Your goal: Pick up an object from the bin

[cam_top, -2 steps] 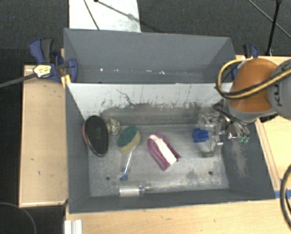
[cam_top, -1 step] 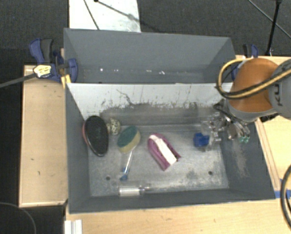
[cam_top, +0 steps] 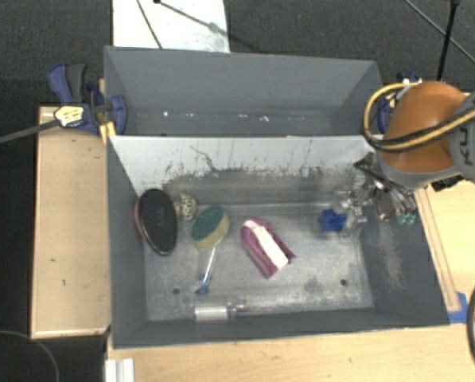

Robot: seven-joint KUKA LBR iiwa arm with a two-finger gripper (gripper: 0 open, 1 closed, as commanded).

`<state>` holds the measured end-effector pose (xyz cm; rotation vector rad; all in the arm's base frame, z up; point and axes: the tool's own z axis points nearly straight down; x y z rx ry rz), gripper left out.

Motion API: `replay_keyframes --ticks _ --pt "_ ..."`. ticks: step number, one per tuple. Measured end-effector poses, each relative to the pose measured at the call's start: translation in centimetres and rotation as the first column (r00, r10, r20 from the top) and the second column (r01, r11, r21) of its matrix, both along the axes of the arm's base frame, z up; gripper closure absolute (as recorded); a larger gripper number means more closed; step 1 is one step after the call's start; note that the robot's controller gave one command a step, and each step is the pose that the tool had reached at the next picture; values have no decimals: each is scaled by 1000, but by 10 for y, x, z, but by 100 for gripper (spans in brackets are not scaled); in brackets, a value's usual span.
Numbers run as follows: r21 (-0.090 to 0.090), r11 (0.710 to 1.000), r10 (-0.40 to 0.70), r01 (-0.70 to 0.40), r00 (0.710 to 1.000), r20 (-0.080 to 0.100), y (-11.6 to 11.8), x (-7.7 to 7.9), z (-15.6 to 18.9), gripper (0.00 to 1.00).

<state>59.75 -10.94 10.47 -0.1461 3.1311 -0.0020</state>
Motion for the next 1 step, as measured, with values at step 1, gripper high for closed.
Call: replay_keyframes --ticks 1 --pt "-1 1000 0 0 1000 3 0 2 58 100"
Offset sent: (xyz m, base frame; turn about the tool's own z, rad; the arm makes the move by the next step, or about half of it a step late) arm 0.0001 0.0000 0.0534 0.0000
